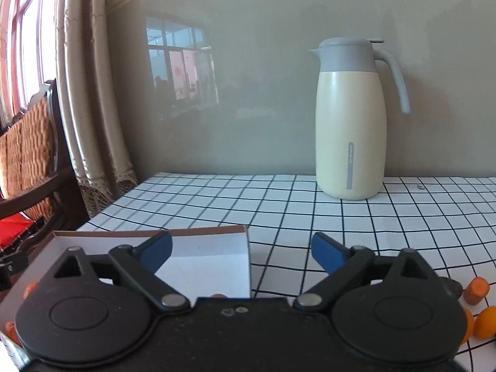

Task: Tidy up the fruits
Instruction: 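Open both grippers to drop the mandarin and brown fruit into the box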

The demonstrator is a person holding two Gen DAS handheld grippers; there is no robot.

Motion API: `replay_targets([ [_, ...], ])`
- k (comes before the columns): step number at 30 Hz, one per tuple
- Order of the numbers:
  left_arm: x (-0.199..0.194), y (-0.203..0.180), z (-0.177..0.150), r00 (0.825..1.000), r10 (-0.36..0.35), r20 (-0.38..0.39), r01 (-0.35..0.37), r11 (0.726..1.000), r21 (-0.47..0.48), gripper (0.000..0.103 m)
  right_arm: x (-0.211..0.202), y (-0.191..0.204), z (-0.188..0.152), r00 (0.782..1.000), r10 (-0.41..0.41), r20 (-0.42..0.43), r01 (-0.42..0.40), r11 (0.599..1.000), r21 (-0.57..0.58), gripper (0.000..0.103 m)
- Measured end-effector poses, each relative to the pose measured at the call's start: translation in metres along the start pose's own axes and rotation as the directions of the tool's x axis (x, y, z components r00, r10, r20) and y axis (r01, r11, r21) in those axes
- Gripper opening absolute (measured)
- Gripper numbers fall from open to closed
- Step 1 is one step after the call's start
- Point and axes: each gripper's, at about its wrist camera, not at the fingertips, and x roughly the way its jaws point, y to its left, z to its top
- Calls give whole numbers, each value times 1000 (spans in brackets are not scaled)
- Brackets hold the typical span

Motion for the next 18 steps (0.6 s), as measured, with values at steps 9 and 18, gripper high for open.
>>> replay_targets([
  [9, -18, 15, 2, 1000, 25, -11, -25, 1000, -9, 103, -10, 11, 10, 999, 41, -4, -41, 999, -5, 97],
  [18, -44, 22, 6, 1000, 26, 1, -26, 1000, 1, 103, -40, 14, 12, 999, 51, -2, -51, 998, -28, 97],
])
